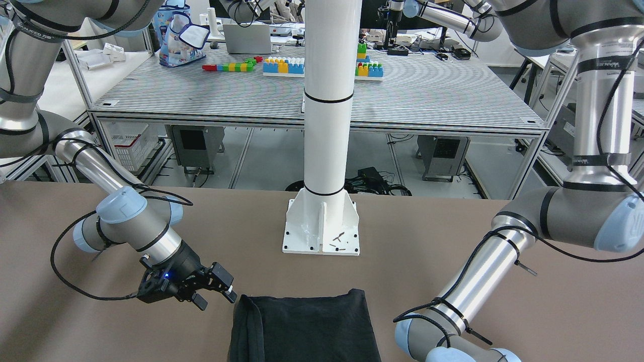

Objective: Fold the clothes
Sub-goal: 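Pull the grasped corner away from the robot with the left gripper, then release the right gripper and reach it to the shirt's far side edge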

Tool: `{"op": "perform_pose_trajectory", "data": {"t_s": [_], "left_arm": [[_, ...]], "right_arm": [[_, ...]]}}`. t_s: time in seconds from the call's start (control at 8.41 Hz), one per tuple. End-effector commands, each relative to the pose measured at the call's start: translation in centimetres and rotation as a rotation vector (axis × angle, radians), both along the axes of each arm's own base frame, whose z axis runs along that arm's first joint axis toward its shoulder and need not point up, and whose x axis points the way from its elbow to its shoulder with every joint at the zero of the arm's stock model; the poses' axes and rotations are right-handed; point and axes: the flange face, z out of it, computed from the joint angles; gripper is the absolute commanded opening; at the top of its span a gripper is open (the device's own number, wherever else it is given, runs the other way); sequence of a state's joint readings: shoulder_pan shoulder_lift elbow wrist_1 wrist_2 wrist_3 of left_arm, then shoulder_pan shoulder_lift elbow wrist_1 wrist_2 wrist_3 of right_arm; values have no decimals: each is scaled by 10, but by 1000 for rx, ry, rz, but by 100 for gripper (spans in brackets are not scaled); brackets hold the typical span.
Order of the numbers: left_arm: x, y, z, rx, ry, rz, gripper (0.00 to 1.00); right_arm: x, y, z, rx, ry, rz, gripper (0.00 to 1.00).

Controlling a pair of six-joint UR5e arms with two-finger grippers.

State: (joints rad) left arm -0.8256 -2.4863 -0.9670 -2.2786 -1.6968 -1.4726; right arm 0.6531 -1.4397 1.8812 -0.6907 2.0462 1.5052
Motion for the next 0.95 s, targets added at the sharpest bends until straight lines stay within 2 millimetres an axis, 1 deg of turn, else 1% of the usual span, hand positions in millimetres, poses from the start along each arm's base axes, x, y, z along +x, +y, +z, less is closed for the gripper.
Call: {"op": "perform_pose_trajectory", "data": {"t_s": [0.0, 0.24, 0.36, 0.48, 0.59, 0.71, 0.83], "left_arm": [[-7, -9, 0, 55, -54, -10, 100], [-30, -23, -4, 73, -65, -21, 100], [-33, -24, -6, 82, -64, -18, 100], [-36, -23, -14, 104, -63, -12, 100], [-40, -21, -22, 115, -49, -5, 100], [-43, -21, -24, 130, -50, 20, 100], [-47, -23, -22, 136, -57, 25, 100]], "right_arm": [[-8, -10, -11, 90, 47, -10, 95], [-35, -42, -63, 139, 168, 46, 95], [-41, -51, -70, 181, 230, 61, 95], [-46, -66, -74, 264, 284, 124, 95], [-59, -91, -75, 332, 355, 213, 95], [-93, -129, -79, 382, 433, 254, 95], [-130, -164, -84, 391, 495, 274, 95]]}}
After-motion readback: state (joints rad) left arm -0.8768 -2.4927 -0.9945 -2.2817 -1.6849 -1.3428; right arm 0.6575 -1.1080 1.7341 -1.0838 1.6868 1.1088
